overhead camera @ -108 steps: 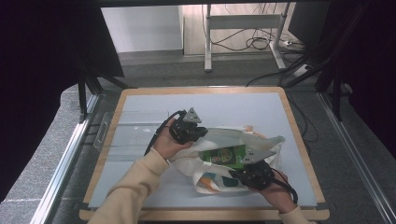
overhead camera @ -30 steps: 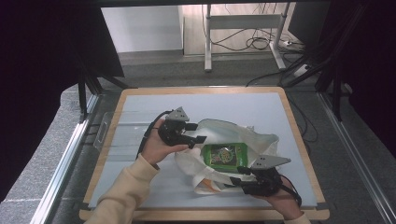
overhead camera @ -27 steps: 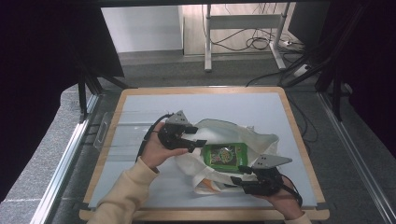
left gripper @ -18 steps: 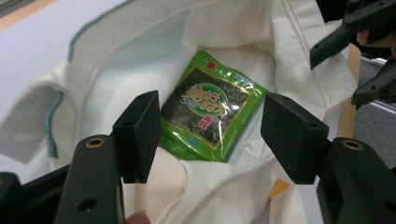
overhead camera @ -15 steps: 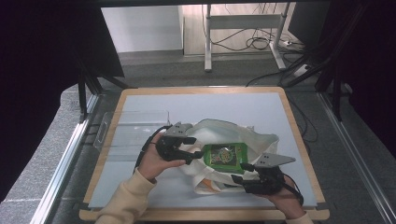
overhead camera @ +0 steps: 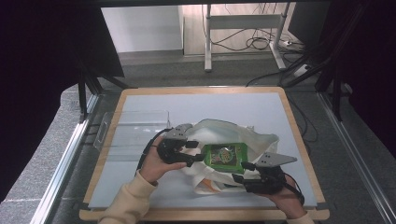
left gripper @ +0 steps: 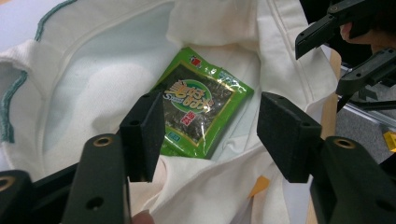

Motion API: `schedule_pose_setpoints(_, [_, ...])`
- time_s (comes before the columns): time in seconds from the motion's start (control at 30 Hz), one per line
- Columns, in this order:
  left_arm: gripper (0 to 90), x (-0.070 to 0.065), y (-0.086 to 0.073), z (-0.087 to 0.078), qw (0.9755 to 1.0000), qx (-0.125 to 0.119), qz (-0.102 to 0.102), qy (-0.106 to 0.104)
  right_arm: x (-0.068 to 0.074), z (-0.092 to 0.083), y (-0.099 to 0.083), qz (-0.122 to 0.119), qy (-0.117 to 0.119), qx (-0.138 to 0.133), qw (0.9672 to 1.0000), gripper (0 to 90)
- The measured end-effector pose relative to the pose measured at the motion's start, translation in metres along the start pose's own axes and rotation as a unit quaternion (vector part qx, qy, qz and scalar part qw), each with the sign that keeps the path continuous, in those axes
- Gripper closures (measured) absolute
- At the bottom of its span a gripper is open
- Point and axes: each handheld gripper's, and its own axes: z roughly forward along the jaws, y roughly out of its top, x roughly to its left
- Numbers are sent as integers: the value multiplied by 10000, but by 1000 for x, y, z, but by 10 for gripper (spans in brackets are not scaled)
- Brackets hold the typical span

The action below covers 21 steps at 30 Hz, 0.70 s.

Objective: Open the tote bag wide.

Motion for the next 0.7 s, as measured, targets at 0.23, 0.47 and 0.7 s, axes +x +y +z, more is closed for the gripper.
schedule_pose_setpoints(0.23, [789, 2, 3, 11, 9998, 99, 176, 71, -3, -2, 3, 16, -82, -32, 10000, 427])
schedule_pose_setpoints(0.47, [899, 1, 5, 22, 9994, 235, 251, 10, -8, -9, 19, 79, -196, -158, 9997, 514])
schedule_pose_setpoints(0.7, [900, 3, 5, 25, 9988, 352, 336, 14, -16, 8, 46, 78, -140, -16, 9999, 730])
